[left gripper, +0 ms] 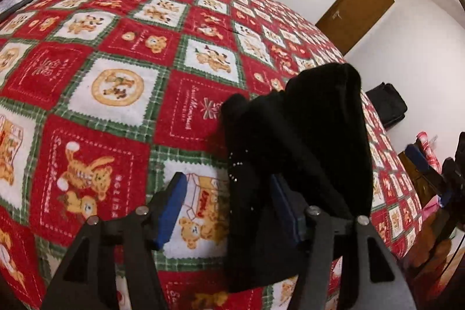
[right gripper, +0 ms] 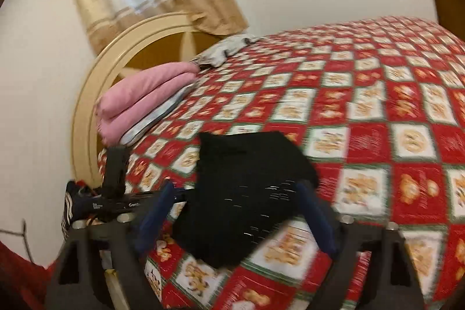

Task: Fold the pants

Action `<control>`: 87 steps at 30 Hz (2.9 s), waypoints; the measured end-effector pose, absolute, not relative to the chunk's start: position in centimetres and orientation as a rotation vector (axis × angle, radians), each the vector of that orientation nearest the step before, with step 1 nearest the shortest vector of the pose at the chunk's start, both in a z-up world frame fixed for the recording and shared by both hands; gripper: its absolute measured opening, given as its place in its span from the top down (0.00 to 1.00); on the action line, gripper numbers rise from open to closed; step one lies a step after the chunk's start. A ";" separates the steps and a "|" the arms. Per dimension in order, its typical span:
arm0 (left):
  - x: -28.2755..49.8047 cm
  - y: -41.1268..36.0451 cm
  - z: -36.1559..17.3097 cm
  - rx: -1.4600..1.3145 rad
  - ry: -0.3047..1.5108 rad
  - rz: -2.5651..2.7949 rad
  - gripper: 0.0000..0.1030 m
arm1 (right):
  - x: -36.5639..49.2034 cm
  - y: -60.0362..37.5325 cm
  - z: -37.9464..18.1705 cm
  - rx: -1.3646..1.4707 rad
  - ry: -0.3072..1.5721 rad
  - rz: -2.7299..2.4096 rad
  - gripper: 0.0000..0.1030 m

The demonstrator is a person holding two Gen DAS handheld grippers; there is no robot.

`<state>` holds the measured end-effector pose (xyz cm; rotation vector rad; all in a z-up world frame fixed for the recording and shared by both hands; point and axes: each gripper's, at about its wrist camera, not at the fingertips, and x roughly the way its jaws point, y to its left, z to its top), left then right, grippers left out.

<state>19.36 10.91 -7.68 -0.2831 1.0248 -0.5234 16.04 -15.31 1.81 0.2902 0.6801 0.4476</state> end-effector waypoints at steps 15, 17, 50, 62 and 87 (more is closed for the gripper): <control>15.2 10.6 -8.6 -0.222 0.970 -0.504 0.39 | 25.5 0.9 -6.1 -0.242 0.928 0.243 0.13; 15.5 10.6 -8.6 -0.227 0.974 -0.511 0.39 | 25.8 0.4 -6.4 -0.237 0.946 0.202 0.13; 20.0 6.2 -8.3 -0.243 1.031 -0.616 0.37 | 11.7 -28.3 -7.8 0.673 0.814 0.133 0.18; 20.7 6.8 -9.4 -0.474 1.087 -0.738 0.74 | 12.4 -26.4 -9.7 0.606 0.881 0.188 0.56; 28.8 18.4 -4.2 -0.140 0.873 -0.201 0.76 | 35.4 -10.0 -7.7 0.324 0.796 0.538 0.62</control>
